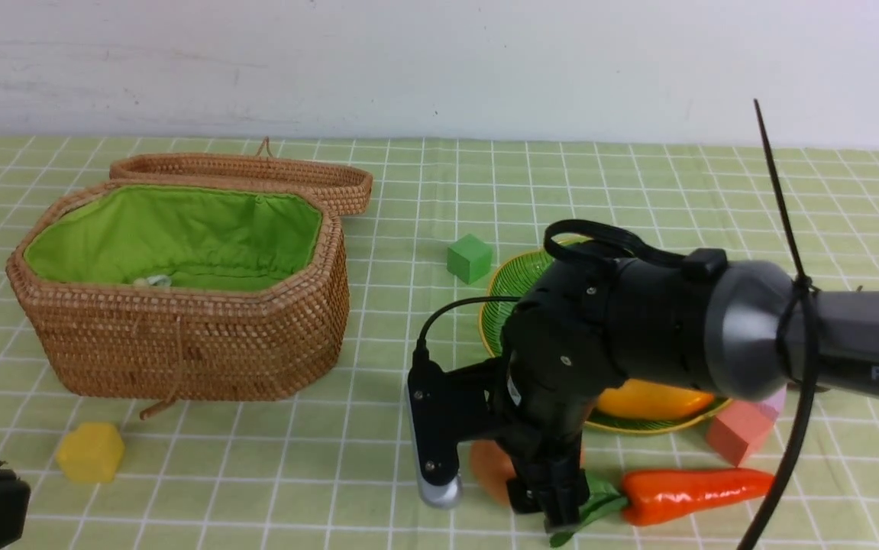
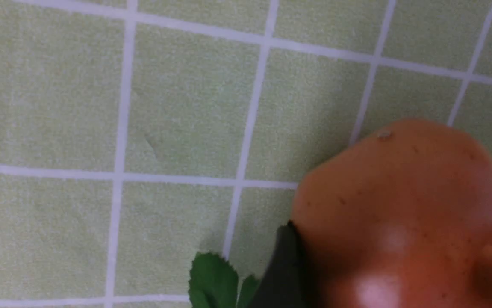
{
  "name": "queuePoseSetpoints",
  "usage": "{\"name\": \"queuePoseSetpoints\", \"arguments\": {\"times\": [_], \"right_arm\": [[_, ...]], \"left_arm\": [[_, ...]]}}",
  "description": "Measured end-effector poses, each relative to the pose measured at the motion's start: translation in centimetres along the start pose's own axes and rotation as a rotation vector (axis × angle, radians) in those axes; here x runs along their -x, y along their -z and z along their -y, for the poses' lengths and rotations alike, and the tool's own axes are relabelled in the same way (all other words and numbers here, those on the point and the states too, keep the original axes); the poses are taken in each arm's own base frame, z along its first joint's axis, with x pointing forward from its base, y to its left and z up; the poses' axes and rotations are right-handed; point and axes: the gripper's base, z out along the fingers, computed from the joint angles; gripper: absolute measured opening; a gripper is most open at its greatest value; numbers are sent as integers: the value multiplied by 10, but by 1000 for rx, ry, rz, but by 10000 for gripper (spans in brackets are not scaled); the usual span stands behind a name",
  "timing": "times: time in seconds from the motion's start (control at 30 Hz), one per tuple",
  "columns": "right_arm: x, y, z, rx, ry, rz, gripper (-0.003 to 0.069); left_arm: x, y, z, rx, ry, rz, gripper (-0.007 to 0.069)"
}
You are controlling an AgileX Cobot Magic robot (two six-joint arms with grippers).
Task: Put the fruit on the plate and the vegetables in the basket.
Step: Use the right arm to grab a potato and put it into the left basket
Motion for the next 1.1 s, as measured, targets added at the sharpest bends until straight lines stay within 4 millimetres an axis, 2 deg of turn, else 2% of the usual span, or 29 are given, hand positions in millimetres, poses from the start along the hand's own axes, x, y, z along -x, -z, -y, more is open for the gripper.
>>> {"name": "queuePoseSetpoints", "arguments": {"times": [0.17,0.6,0.7,0.8,0.9,1.1], "right_arm": [[1,0,0,6,-11,8,591],[2,2,-1,18,-31,19,591],[9,8,-8,34,-54,29,591],[17,20,-15,49,-105,57,590],[19,35,-13,28,-172,90,590],[31,79,6,-27,-333,220,590]], "left_arm": [[0,0,0,1,0,-1,-13],[-4,0,-2,17,-9,-39,-13],[-4,0,-2,19,-9,-43,-13],[-4,0,-2,25,-14,-46,-13],[-4,0,-3,31,-18,-47,-13],[-5,0,-4,42,-25,-52,-13]]}}
